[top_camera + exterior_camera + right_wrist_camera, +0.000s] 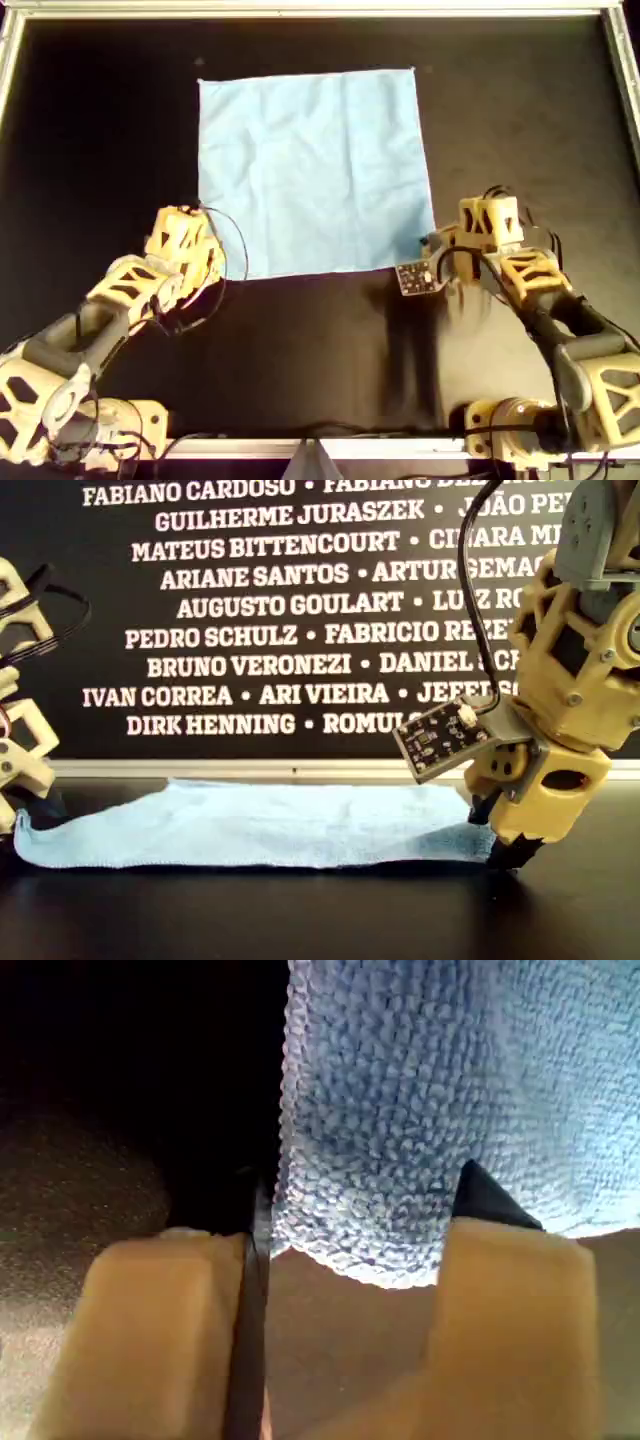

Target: Fold a cloth

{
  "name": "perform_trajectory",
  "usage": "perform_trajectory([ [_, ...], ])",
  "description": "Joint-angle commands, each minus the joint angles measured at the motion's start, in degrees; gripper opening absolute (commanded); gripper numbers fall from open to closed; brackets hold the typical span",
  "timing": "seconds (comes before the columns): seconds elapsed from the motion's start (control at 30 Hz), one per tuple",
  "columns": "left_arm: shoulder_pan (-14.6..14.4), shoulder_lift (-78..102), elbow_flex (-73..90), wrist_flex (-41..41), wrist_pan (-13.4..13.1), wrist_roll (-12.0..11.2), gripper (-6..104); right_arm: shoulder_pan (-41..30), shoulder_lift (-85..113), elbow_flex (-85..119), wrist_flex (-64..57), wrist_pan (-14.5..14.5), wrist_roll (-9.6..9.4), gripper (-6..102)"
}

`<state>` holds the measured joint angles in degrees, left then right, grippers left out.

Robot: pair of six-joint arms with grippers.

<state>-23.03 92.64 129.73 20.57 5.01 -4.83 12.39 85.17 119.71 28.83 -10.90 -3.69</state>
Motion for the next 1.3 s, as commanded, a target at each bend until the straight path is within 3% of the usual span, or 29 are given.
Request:
perform_trajectory([
  [0.0, -2.20, 0.26, 0.26, 0.53, -0.18, -0.18, 72, -0.70, 0.35, -2.46, -0.97, 0.53, -0.18, 76],
  [0.13, -2.20, 0.26, 0.26, 0.53, -0.18, -0.18, 71, -0.62, 0.35, -1.93, -0.97, 0.53, -0.18, 74],
  [0.27, -2.02, 0.70, 0.09, 0.53, -0.18, -0.18, 65, -0.70, 0.53, -2.55, -0.97, -0.26, -0.18, 61],
  [0.37, -1.58, 1.23, -0.70, 0.53, -0.18, -0.18, 50, -0.70, 0.62, -2.90, -1.93, -0.26, -0.18, 45],
  [0.57, -1.49, 0.70, -2.72, 0.35, 0.88, -1.05, 9, -0.70, 0.79, -2.81, -1.93, -0.35, -0.26, 11],
  [0.67, -1.49, 0.44, -4.22, 0.44, 0.88, -1.05, -2, -0.09, 0.62, -2.81, -1.93, -0.35, -0.26, -2],
  [1.27, -1.41, 4.48, 2.11, 1.67, -0.26, -0.18, -1, 0.26, 16.70, 13.62, -0.88, -0.44, -0.35, -1],
])
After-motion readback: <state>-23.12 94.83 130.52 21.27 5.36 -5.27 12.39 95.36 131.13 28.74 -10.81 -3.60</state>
